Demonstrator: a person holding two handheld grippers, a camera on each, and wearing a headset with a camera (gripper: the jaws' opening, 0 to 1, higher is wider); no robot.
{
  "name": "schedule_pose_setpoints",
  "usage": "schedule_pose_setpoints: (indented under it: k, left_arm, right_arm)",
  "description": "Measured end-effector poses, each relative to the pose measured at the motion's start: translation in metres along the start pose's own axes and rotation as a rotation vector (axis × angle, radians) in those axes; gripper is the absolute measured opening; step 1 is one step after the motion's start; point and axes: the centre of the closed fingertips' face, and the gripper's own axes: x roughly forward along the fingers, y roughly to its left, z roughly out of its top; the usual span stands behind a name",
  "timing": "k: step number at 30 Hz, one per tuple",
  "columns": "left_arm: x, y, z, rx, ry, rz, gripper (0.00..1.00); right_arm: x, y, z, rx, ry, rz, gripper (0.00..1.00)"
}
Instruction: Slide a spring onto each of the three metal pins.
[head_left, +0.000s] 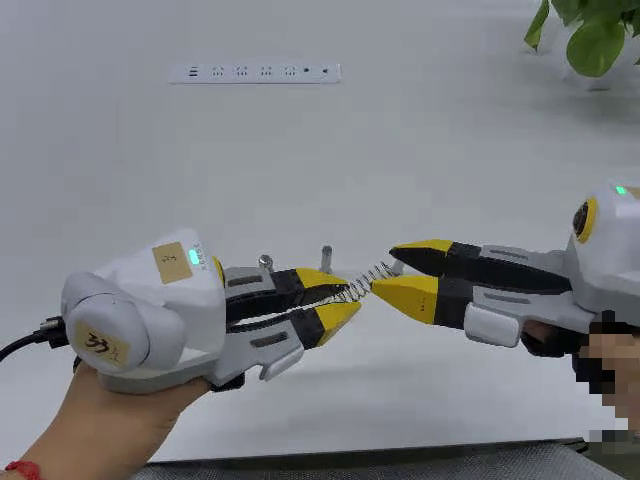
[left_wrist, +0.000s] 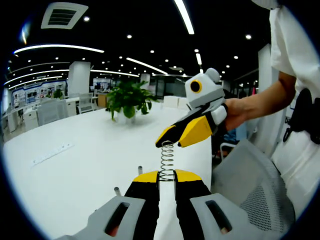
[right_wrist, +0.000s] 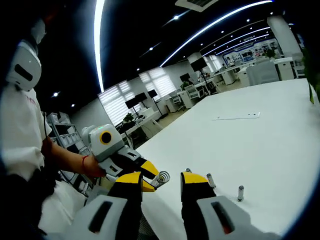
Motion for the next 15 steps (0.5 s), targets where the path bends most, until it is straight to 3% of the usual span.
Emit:
schedule_pose_setpoints:
  k: [15]
  left_arm:
    - [0.003, -0.003, 0.014, -0.022, -0.049, -0.002, 0.10]
  right_arm:
    - [0.002, 0.006, 0.010, 0.042, -0.041, 0.021, 0.16]
